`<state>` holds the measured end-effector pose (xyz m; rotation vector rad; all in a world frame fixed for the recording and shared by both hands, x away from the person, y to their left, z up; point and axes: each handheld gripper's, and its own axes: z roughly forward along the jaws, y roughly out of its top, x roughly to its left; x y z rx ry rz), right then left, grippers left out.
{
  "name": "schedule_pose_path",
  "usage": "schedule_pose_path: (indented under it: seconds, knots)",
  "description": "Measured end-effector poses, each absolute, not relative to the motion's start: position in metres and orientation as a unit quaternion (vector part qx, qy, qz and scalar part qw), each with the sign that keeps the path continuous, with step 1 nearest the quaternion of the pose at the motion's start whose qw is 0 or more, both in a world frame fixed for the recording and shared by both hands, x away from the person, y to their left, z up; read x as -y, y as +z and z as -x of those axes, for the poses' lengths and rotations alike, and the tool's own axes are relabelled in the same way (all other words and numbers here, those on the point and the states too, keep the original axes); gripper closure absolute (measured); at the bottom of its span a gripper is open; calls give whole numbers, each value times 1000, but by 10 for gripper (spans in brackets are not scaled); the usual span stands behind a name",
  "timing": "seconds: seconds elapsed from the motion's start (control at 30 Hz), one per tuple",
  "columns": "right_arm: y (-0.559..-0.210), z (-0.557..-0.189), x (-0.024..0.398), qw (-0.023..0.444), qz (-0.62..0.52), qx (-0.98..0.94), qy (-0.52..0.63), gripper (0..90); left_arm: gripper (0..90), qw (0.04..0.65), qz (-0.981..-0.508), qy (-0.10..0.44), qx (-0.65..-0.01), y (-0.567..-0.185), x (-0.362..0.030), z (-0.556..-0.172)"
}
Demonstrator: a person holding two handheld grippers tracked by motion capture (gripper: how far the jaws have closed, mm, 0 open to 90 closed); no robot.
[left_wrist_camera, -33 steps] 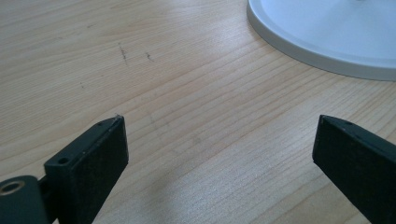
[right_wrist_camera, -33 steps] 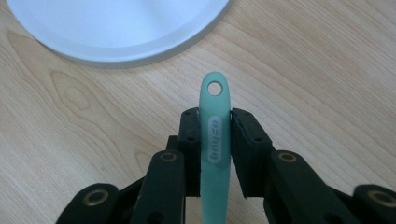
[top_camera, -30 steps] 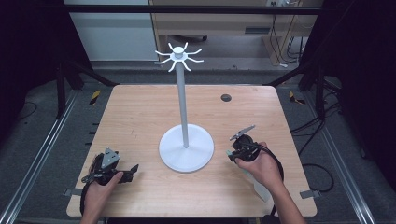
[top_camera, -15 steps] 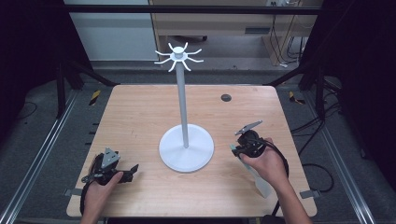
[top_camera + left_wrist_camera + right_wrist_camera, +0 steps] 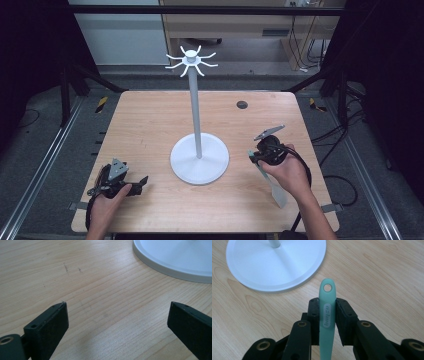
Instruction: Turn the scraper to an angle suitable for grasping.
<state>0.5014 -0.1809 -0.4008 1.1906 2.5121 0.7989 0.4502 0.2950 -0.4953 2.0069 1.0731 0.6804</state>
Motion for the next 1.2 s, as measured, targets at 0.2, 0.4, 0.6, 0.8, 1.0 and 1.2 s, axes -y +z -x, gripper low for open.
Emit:
schedule_pose_path:
  seconds: [0.2,0.4,0.6,0.8,1.0,1.2]
  knots:
    - [-397,-502,183,128,-410,-858,283,746,30,373,-784,266,-418,-495,-295,-450]
    - [-393,-502,185,132,-413,-853,291,747,30,373,-784,266,-418,-495,-295,-450]
    - [-388,-502,188,138,-412,-849,300,747,30,373,-784,266,-419,-495,-295,-450]
    - [-380,-502,190,143,-413,-845,309,747,30,373,-785,266,-417,-495,-295,-450]
    - [-366,-502,192,156,-412,-837,326,747,30,372,-785,266,-417,-495,-295,-450]
    - [-354,-502,192,172,-405,-831,342,747,30,373,-785,266,-417,-495,-294,-450]
